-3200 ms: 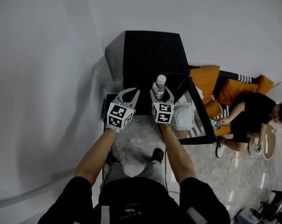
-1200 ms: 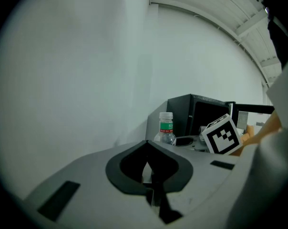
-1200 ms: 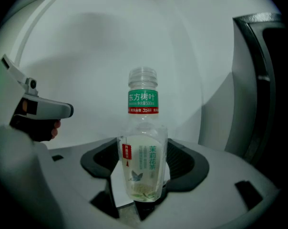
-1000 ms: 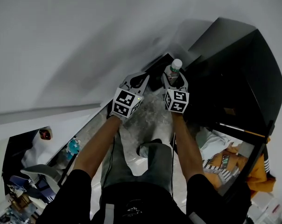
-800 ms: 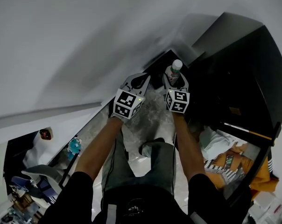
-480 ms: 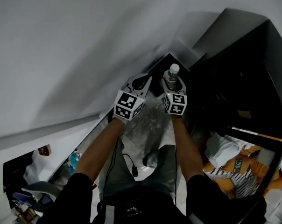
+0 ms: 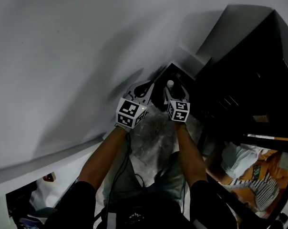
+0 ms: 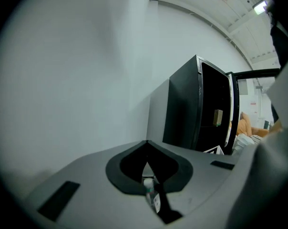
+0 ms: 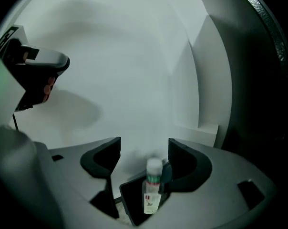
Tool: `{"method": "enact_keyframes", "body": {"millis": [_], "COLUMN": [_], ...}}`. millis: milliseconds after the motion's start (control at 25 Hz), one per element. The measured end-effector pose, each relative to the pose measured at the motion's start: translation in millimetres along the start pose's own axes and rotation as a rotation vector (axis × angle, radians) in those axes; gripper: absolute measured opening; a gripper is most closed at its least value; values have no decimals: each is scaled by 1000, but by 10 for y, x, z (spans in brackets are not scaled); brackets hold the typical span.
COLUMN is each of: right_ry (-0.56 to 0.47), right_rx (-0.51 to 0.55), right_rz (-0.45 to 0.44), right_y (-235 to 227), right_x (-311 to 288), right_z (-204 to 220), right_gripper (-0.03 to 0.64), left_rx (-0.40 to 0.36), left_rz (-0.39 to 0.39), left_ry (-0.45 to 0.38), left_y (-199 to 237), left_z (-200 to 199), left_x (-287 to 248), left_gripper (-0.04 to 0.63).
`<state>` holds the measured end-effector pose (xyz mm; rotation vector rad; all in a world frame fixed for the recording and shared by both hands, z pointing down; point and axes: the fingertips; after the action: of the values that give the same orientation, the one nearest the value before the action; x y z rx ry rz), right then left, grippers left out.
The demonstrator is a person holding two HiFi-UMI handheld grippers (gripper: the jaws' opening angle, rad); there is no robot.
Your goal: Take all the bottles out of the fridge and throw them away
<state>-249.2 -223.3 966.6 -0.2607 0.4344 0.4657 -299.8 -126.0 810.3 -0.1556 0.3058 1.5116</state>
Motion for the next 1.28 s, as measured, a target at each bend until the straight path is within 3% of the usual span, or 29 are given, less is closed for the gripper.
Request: {"method": "enact_keyframes", "body": {"millis": [200, 400, 720, 960, 1280], "right_ry": [4, -22, -97, -145, -197], "right_rx": [3, -10, -12, -17, -34], "right_rz": [23, 41, 166, 215, 326], "right_y": [-25, 119, 253, 213, -176], "right_x": [257, 998, 2385, 3108, 3828], "right_z": [-319, -1204, -2820, -3537, -3795], "right_gripper": [301, 283, 10, 8, 8], "left_rx": [8, 14, 11, -30, -86], "left_rz": [17, 62, 158, 244, 359], "left_ry": [-1, -9, -6, -3, -6], "left_y": [-29, -283, -923, -1414, -2050], "left_z": [-336, -1205, -2682, -3321, -3642], "left_x": [15, 191, 518, 599, 530], "left_gripper": [0, 0, 0, 0, 0]}}
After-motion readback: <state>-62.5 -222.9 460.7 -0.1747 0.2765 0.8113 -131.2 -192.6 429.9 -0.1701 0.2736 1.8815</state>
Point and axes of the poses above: the fingertips, and each gripper's own axes: x backward along the fingers, y to its left, z out of its underside, and after that the axes turned 4 degrees about y, right-handed
